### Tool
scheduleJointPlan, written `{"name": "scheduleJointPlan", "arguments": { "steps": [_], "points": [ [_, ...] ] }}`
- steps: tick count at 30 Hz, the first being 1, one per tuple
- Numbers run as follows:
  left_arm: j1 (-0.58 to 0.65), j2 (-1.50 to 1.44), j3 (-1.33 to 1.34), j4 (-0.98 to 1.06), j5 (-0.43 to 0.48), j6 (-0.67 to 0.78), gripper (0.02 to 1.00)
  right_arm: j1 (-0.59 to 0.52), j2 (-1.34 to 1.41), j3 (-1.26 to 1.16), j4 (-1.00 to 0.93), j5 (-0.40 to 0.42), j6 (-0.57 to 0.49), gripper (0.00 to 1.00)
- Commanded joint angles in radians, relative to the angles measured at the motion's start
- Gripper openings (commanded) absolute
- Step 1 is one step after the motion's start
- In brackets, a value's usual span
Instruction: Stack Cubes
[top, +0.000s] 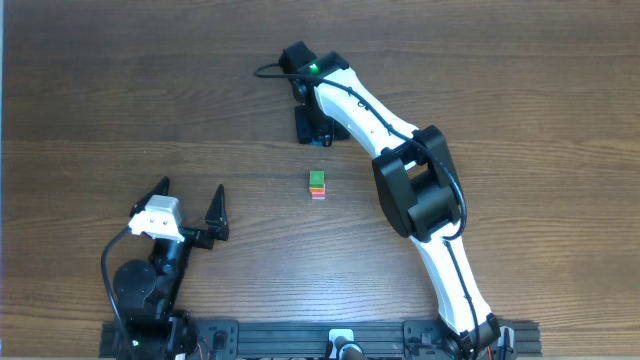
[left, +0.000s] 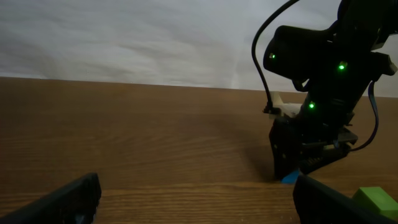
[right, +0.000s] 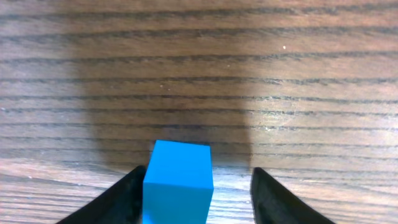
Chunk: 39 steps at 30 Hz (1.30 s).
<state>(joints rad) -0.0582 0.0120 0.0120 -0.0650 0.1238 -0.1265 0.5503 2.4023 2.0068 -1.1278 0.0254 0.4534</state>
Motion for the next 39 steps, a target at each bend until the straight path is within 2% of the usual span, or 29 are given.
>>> {"name": "scheduleJointPlan", "arguments": {
  "steps": [1,12,14,19,29,39],
  "points": [
    [-0.005,-0.005,-0.006,-0.001,-0.001,0.014,1.000,-0.003,0.005,0.018,0.004,-0.003,0.025,0.483],
    [-0.005,-0.006,-0.006,-0.001,-0.001,0.014,1.000,0.003,0.005,0.019,0.021,-0.033,0.024,0.347],
    [-0.005,-0.005,-0.006,0.000,-0.002,0.014,1.000,0.003,0.005,0.019,0.020,-0.033,0.025,0.264],
    [-0.005,-0.005,-0.006,0.000,-0.001,0.014,1.000,0.003,0.005,0.019,0.020,-0.036,0.025,0.215],
    [-0.005,-0.006,-0.006,-0.001,-0.001,0.014,1.000,0.004,0.004,0.062,-0.035,-0.035,0.025,0.012],
    [-0.005,-0.006,-0.006,0.000,-0.001,0.014,1.000,0.007,-0.043,0.209,-0.195,-0.024,0.024,0.012]
  ]
}}
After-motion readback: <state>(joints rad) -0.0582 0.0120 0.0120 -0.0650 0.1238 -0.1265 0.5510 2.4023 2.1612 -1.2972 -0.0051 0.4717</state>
